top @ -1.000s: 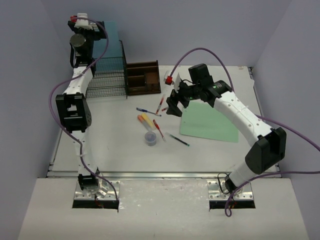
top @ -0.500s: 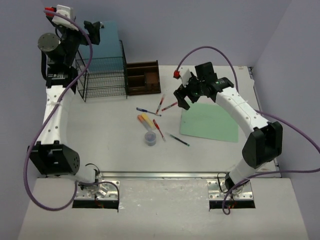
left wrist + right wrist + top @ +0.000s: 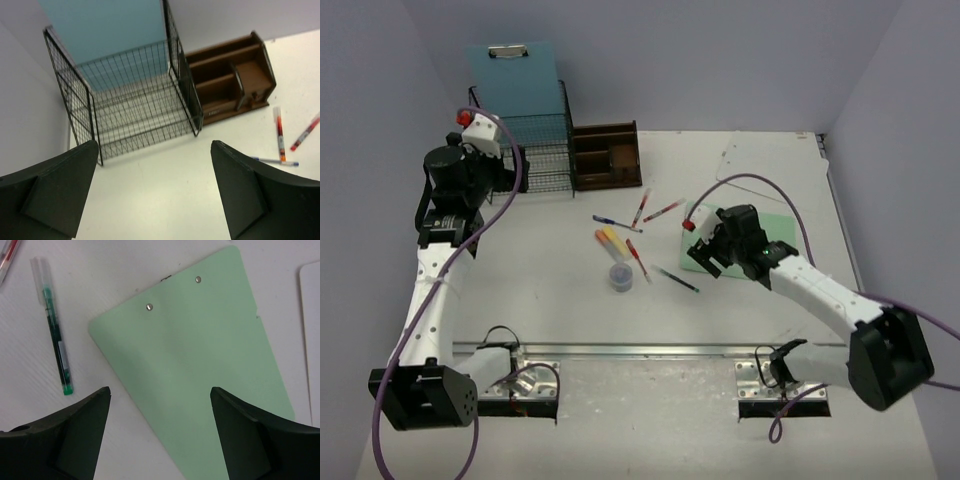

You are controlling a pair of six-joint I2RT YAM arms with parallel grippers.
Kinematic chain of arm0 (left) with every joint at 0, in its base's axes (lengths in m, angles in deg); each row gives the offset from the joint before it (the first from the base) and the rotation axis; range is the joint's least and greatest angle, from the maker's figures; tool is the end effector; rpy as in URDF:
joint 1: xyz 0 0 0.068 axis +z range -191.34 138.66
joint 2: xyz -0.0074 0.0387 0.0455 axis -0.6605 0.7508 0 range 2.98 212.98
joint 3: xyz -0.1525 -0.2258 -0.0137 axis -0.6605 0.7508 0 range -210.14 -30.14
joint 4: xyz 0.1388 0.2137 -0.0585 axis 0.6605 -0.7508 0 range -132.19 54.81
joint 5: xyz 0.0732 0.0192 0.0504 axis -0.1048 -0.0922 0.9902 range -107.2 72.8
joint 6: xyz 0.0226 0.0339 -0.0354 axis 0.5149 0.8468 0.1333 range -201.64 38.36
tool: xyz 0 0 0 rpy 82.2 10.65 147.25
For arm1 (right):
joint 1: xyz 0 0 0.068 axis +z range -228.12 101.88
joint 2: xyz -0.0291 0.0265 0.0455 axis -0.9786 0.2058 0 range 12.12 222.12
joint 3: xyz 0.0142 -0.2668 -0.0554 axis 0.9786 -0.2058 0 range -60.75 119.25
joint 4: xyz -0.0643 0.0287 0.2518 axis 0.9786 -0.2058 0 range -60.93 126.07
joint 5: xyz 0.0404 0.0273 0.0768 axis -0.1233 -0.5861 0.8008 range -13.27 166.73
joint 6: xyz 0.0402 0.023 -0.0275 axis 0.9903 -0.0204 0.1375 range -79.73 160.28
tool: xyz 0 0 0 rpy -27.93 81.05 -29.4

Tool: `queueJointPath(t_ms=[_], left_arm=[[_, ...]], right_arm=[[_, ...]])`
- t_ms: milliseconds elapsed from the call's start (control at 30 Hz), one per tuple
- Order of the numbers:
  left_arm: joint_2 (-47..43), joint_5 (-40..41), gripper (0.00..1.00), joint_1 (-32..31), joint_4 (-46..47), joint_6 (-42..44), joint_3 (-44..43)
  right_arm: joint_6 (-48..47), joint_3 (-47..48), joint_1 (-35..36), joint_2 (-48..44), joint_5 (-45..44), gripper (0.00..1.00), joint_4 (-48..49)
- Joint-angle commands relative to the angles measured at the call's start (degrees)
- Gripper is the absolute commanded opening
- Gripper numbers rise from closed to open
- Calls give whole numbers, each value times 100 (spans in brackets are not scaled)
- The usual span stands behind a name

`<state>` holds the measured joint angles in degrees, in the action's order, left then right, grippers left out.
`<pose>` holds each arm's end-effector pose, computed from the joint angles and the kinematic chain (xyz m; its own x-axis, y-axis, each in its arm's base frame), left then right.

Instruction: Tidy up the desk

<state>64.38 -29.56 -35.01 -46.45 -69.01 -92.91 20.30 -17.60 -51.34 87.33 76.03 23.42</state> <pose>0.2437 0.0193 0.3923 -0.1445 0.1989 -0.9693 0.1367 0.9742 0.1795 0.2412 0.1213 0.2125 -0.4391 -0.6043 -0.6649 -0.6308 0.7343 -0.2507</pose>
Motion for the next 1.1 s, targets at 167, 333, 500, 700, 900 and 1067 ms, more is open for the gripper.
queueJointPath(t_ms=[167,333,500,700,900,1067], left_arm=[[-583,-171,94,-19,-517,-332,371],[-665,-255,94,-26,-534,-326,446],[-674,-298,95,-26,-455,-402,543],[-581,-340,96,-26,-298,-500,674],[-565,-355,96,-26,-149,-565,799],[-560,-355,96,-26,-26,-603,906]], right_arm=[[-1048,-1459,-13,-1276,94,79,1855],[-1476,-2139,48,-1241,416,78,2611],[-1957,-2663,145,-1256,589,78,3136],[-2360,-3106,450,-1171,624,84,3639],[-2418,-3150,887,-723,607,90,3980],[-2380,-2929,1249,-152,396,92,4279]])
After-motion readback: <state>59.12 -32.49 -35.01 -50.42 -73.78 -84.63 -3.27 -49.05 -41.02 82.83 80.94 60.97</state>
